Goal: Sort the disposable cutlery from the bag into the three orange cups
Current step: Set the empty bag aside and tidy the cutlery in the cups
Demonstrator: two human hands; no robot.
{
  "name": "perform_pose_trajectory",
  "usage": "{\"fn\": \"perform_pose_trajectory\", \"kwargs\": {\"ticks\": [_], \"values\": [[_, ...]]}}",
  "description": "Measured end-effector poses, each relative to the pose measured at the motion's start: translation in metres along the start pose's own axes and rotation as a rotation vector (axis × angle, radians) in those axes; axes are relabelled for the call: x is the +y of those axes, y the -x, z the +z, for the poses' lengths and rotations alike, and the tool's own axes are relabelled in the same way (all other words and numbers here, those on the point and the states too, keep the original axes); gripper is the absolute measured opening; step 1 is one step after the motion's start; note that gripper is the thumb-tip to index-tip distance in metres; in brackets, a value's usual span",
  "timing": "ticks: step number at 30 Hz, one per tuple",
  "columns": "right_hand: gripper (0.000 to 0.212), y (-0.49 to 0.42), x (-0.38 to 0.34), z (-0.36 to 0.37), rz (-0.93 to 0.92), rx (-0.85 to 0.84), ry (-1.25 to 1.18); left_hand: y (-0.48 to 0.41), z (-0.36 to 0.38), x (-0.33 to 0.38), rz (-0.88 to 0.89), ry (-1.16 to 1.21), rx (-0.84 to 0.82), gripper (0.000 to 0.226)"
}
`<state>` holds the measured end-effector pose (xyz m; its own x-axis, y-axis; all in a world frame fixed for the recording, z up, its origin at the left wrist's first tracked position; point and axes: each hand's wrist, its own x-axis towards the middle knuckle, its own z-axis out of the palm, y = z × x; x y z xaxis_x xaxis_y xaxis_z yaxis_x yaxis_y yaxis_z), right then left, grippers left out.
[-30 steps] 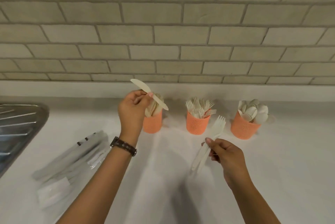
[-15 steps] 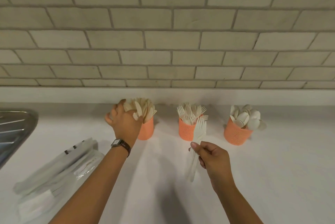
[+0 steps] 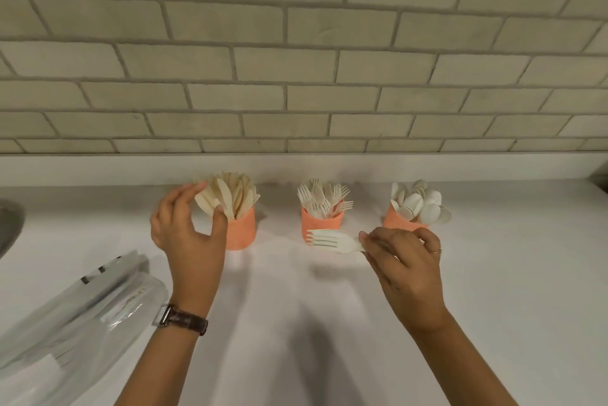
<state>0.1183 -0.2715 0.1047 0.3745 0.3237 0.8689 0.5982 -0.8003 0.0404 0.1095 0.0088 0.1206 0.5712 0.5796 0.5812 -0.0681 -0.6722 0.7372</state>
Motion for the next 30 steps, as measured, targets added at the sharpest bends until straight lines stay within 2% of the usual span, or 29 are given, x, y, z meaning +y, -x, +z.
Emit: {"fn": "perform_pose_trajectory", "kwargs": {"ticks": [3, 6, 8, 10, 12, 15, 18, 21, 26, 28, 30], "values": [[0.033, 0.001, 0.006, -0.006, -0.050, 0.055, 0.036, 0.005, -0.003, 0.001, 0.005, 0.011, -0.022, 0.035], [0.022, -0.002, 0.003, -0.009, 0.000, 0.030, -0.044, 0.009, -0.005, 0.001, 0.007, 0.002, -0.057, 0.032], [0.017, -0.003, -0.005, -0.007, 0.191, -0.043, -0.194, 0.013, -0.007, 0.004, 0.007, 0.016, -0.076, 0.031], [0.013, -0.004, -0.013, -0.001, 0.531, -0.127, -0.400, 0.015, -0.009, 0.008, 0.008, 0.031, -0.096, 0.029], [0.009, -0.001, -0.015, 0.013, 0.804, -0.182, -0.477, 0.018, -0.011, 0.011, 0.010, 0.048, -0.112, 0.028], [0.013, -0.003, -0.009, 0.035, 0.979, -0.240, -0.540, 0.021, -0.015, 0.013, 0.013, 0.062, -0.124, 0.026], [0.011, -0.016, -0.002, 0.052, 0.975, -0.226, -0.597, 0.024, -0.023, 0.011, 0.003, 0.054, -0.132, 0.026], [0.024, -0.028, 0.008, 0.067, 0.982, -0.164, -0.624, 0.025, -0.033, 0.007, -0.017, 0.049, -0.123, 0.028], [0.019, -0.049, 0.016, 0.090, 1.013, -0.055, -0.682, 0.025, -0.047, 0.005, -0.056, 0.018, -0.081, 0.029], [0.021, -0.046, 0.019, 0.104, 1.005, -0.107, -0.653, 0.028, -0.052, 0.006, -0.073, 0.011, -0.068, 0.028], [0.021, -0.038, 0.020, 0.119, 0.979, -0.246, -0.579, 0.033, -0.057, 0.007, -0.090, 0.012, -0.062, 0.029]]}}
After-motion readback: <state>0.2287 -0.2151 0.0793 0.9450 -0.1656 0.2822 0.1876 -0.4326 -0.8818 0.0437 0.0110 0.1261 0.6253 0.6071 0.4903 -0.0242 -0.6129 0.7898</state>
